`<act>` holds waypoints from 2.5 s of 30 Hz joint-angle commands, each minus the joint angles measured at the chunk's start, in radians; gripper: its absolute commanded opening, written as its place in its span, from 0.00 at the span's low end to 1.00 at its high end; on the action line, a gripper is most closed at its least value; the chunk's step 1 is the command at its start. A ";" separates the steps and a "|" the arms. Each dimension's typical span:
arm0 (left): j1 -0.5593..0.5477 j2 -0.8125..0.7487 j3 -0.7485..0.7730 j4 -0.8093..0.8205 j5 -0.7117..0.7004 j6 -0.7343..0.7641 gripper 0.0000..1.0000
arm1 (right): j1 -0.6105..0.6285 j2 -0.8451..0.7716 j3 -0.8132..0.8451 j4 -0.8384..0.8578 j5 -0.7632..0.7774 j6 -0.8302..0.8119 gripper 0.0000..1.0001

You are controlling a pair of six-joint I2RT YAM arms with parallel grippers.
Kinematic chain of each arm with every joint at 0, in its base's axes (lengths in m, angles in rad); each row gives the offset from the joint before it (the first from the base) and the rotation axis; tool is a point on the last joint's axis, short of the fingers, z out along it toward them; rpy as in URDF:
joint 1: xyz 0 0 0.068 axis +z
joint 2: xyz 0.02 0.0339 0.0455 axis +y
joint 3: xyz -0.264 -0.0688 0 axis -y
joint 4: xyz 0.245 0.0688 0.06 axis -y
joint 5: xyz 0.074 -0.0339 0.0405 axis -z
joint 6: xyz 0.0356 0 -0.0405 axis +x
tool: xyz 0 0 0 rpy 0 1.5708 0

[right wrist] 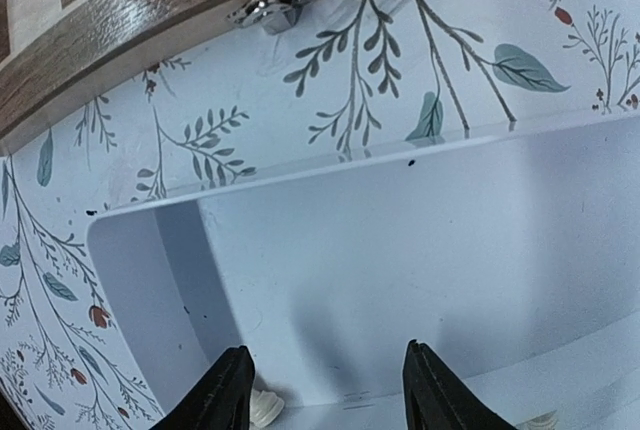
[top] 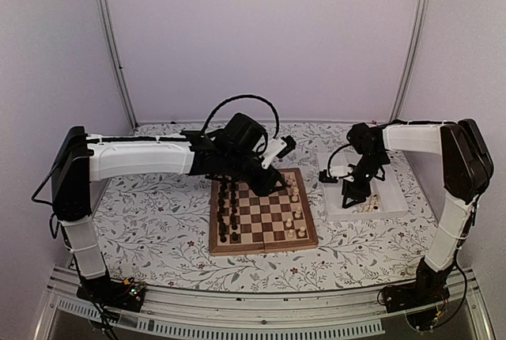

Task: Set up the chess pieces on the board
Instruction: Adjust the chessboard in the storage box.

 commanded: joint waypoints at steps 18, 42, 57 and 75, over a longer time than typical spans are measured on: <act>0.017 -0.028 -0.032 0.028 0.009 0.013 0.36 | 0.089 0.046 -0.041 -0.050 0.140 -0.151 0.55; 0.020 -0.012 -0.029 0.027 0.021 0.018 0.36 | 0.123 0.108 0.052 0.019 -0.215 -0.035 0.49; 0.020 -0.015 -0.029 0.023 0.015 0.018 0.36 | 0.069 0.099 0.070 0.186 -0.110 0.174 0.26; 0.020 -0.071 -0.079 0.022 0.013 0.017 0.36 | 0.042 -0.037 -0.023 0.016 -0.046 0.009 0.44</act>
